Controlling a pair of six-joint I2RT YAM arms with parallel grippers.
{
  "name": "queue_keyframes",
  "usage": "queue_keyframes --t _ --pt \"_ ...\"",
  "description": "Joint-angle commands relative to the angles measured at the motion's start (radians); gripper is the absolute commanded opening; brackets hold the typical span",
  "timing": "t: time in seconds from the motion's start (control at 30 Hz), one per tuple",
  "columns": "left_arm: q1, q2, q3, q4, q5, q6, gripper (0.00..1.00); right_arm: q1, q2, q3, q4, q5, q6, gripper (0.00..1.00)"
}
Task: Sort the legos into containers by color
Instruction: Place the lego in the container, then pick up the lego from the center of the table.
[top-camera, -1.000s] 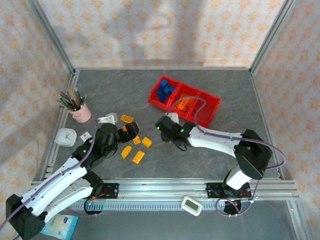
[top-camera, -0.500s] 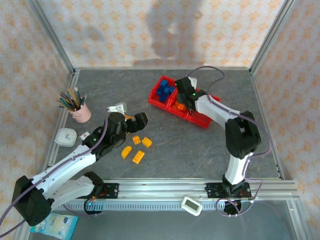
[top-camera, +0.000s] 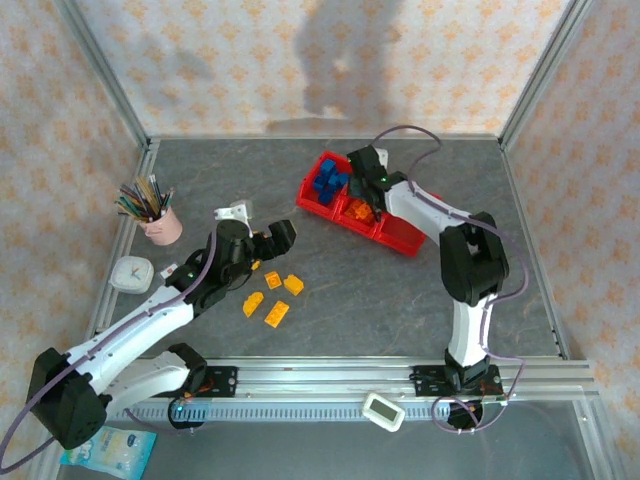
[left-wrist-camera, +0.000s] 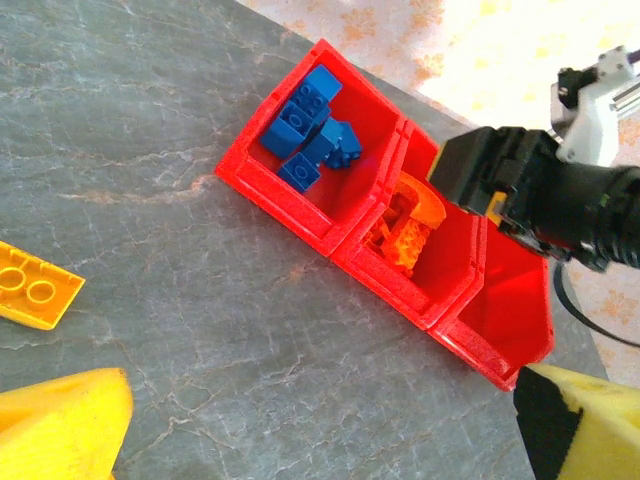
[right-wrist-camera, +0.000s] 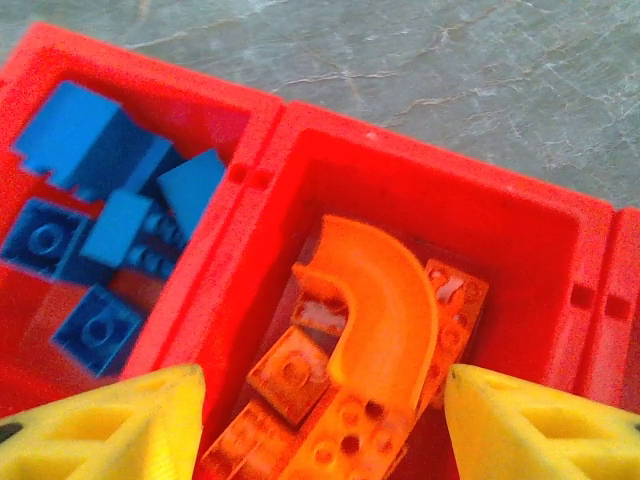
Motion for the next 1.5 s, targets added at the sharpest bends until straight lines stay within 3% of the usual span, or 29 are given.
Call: queue_keyframes --t 0.0,0.37,0.67,1.07,1.47 --pt "0.012 -0.044 0.007 -0.014 -0.012 0.014 0.99 0.076 -0.118 -0.062 0.01 -0.012 -0.013 0.65" --pt "0.018 -0.235 -0.071 -0.179 -0.08 -0.039 0.99 0.334 -0.212 -0.231 0.05 -0.094 0.017 0.71" --pt "0.018 -0.443 -0.122 -0.353 -0.172 -0.125 0.99 0.48 -0.089 -0.185 0.074 -0.119 -0.017 0.77" --pt "0.018 -0.593 -0.132 -0.509 -0.274 -0.194 0.99 0.555 0.113 -0.017 0.056 -0.156 -0.087 0.84" --pt "0.018 -0.59 -0.122 -0.513 -0.292 -0.197 0.99 0.574 0.248 0.117 -0.049 -0.156 -0.124 0.68"
